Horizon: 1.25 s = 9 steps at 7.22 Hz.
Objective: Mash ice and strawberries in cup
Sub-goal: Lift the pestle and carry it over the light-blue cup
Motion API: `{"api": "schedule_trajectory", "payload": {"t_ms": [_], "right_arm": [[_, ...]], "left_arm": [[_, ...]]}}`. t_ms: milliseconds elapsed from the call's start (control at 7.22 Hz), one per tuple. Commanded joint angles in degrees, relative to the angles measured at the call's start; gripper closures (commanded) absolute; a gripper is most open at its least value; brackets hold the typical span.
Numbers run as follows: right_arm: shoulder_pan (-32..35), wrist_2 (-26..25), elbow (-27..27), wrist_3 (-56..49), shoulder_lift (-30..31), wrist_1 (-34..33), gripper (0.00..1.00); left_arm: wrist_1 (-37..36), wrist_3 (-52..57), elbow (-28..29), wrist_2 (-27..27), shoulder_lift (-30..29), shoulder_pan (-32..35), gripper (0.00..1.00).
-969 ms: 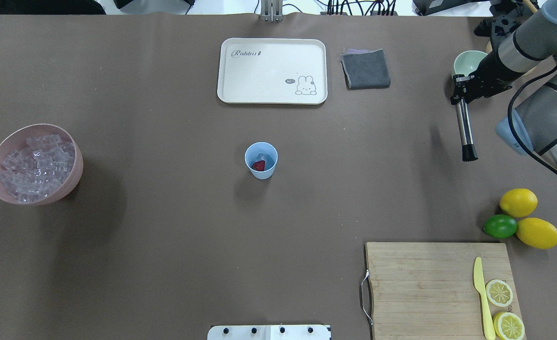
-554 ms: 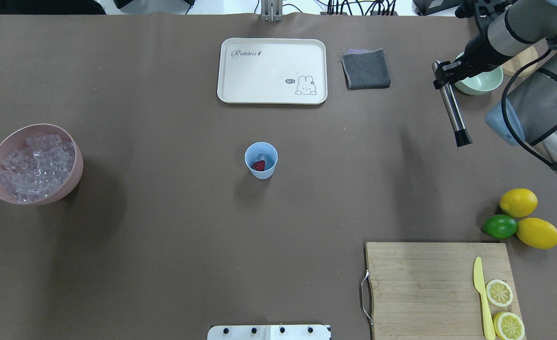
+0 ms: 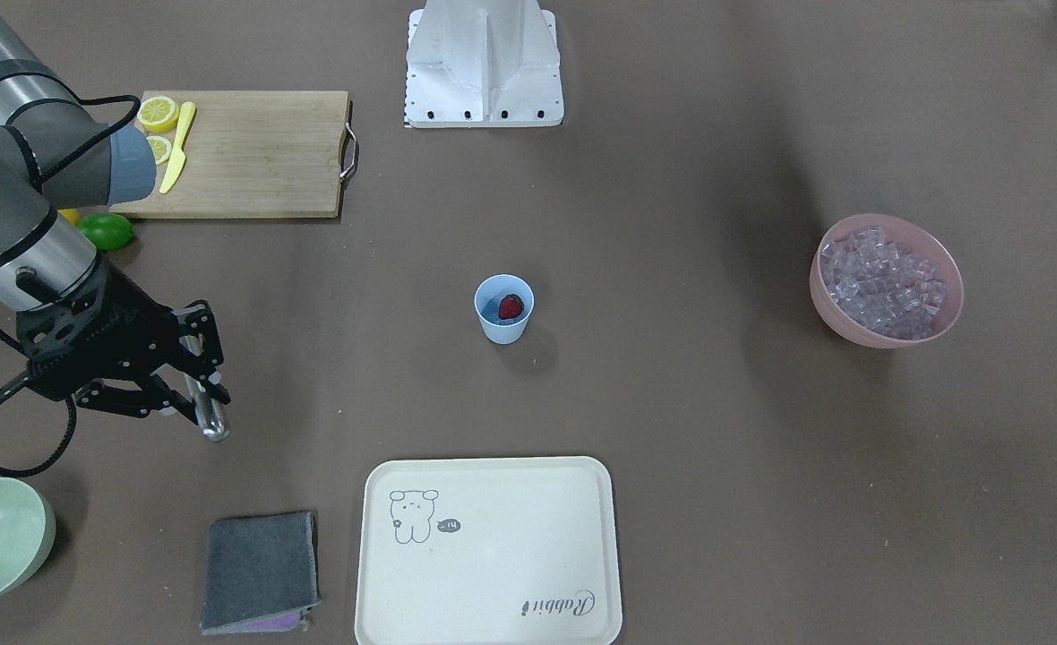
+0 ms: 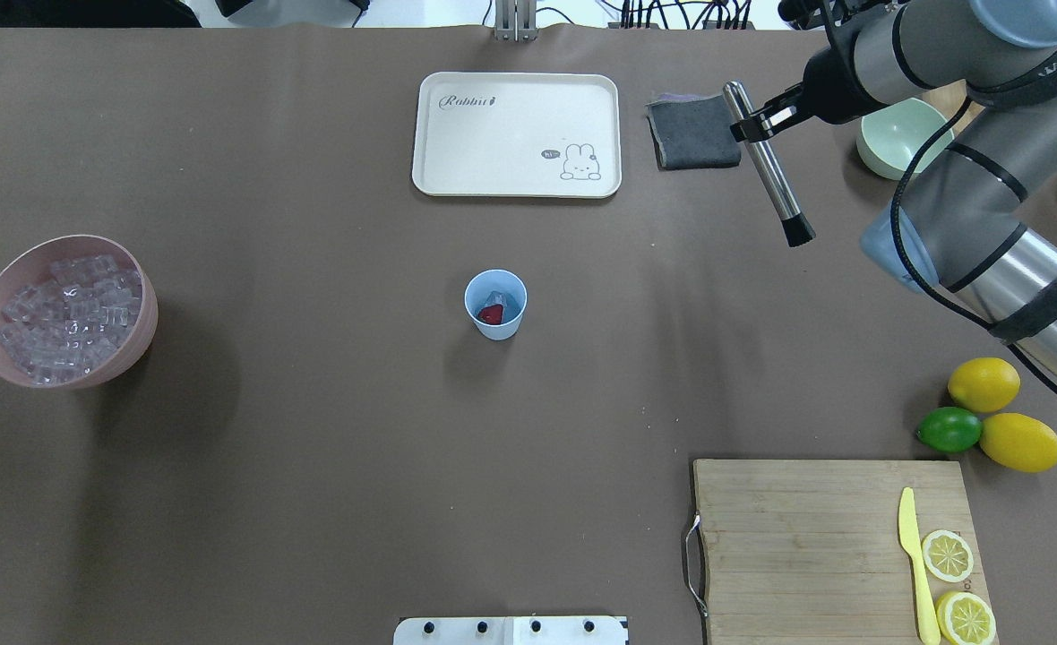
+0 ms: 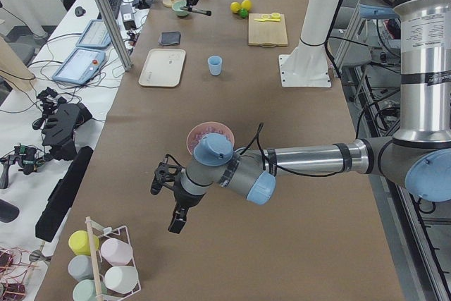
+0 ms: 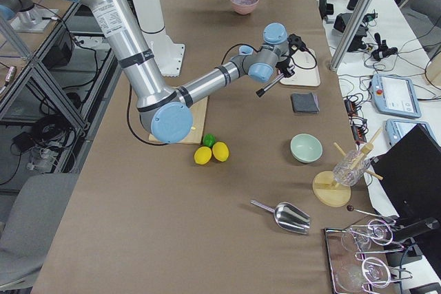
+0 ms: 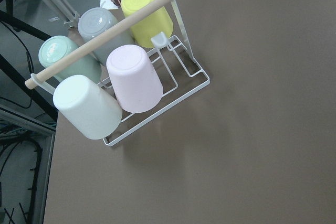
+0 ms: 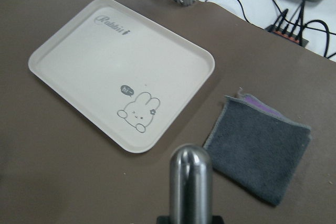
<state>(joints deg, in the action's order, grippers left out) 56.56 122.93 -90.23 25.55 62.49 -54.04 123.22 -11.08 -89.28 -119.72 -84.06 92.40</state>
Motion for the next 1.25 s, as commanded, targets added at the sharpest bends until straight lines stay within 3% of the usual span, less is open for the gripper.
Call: {"api": "schedule_trajectory", "payload": {"t_ms": [0,554,831,1107], "right_arm": [[-2.41,-0.84,-0.21,-1.55,-0.96,4.79,1.0],[-4.7,-2.77,0.49,-1.03,0.08,22.79,1.0],[-5.22,-4.88,0.5,4.92,-0.69,30.19,1.0],[-11.6,-12.14,0.58,7.91,-1.31,35.99,1.0]], "left_arm": [[0.18,0.09,2.79,1.32,-0.14,1.28,0.02],[-0.17,-0.08,4.2,2.12,-0.05,2.17,0.02],[-0.26,-0.08,5.33,2.12,-0.23,2.17,0.02],[-0.26,0.0,6.39,2.03,-0.14,3.13,0.02]]}}
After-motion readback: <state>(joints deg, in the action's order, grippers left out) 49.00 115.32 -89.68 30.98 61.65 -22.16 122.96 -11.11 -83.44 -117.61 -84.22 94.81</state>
